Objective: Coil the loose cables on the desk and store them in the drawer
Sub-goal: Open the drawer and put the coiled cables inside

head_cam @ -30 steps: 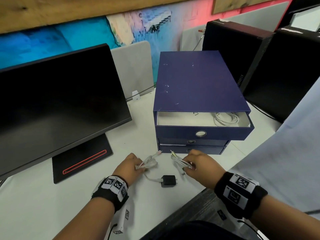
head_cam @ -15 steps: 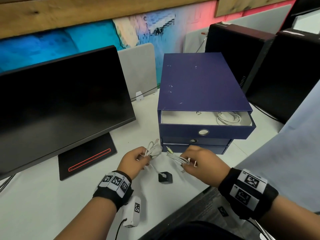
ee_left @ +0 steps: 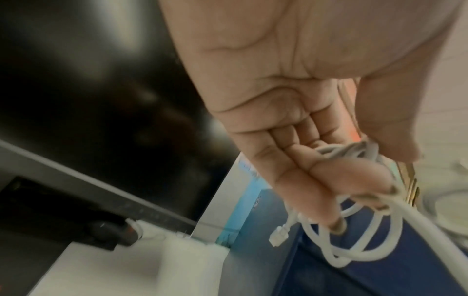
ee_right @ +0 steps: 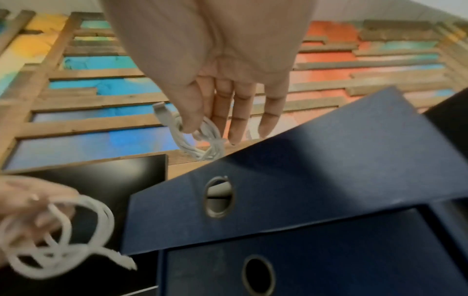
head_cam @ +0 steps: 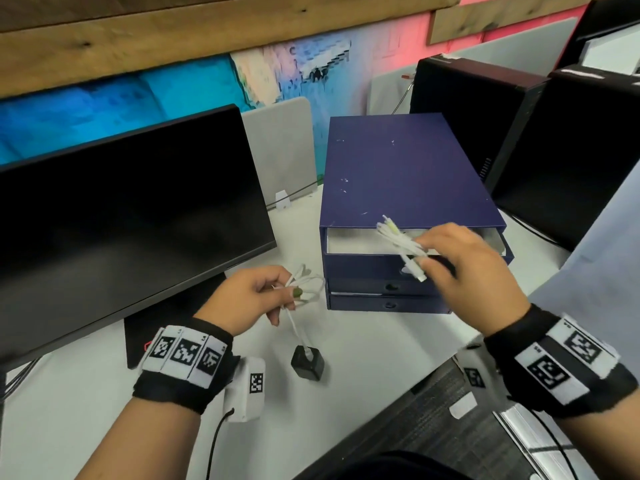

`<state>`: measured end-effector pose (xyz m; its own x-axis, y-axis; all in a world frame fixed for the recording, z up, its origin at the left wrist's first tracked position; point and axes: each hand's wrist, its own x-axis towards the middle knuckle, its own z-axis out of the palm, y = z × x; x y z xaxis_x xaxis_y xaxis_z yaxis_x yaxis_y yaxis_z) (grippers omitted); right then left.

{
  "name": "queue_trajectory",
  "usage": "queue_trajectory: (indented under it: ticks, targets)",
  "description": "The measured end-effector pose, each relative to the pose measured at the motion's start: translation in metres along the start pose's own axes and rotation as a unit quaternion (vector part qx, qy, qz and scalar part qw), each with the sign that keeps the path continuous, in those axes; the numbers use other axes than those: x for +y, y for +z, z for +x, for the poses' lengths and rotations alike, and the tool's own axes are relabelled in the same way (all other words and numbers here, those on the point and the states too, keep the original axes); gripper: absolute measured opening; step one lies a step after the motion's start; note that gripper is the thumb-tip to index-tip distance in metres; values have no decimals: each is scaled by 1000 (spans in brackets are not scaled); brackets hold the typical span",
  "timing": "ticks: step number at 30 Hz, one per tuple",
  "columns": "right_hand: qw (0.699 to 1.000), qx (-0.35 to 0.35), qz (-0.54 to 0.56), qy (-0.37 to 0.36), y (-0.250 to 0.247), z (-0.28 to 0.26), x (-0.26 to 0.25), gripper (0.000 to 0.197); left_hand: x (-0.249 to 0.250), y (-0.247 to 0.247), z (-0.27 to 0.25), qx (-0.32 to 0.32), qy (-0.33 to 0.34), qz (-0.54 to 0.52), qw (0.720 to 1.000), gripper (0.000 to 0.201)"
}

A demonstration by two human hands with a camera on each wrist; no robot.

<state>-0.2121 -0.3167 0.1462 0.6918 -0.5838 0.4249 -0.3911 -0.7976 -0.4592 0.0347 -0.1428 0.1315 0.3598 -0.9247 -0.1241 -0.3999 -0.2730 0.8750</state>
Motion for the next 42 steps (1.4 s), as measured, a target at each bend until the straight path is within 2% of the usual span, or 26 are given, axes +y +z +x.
queue_trajectory:
  ticks: [4,7,10,19,23,26,31,35,40,42]
  targets:
    - [997,-37,-35,56,-2,7,11,17,30,-17,-12,28,60,-14,998,7]
    - [996,-42,-28,75,0,7,7,16,55,-25,-20,42,119,-29,992,22]
    - [995,-49,-38,79,-1,5,3,16,80,-28,-23,63,176,-26,982,28]
    - [989,-55,-62,123,-12,-18,-12,19,146,-22,-13,121,285,-56,949,20]
    - [985,-48,-67,154,-13,-24,-15,20,162,-10,2,163,322,-33,932,29]
    - [981,-43,-63,178,-13,-24,-16,17,159,4,9,164,322,44,932,29]
    - [978,-45,-61,194,-16,-21,-14,21,121,25,19,102,260,167,946,20]
    - [978,-59,-70,186,-16,-19,-12,19,93,29,22,47,220,200,954,18]
    - [976,-96,-74,182,-9,-11,-11,28,77,28,21,-7,210,269,940,5]
    - [974,-105,-85,183,-6,-7,-10,29,73,29,24,-29,205,300,931,14]
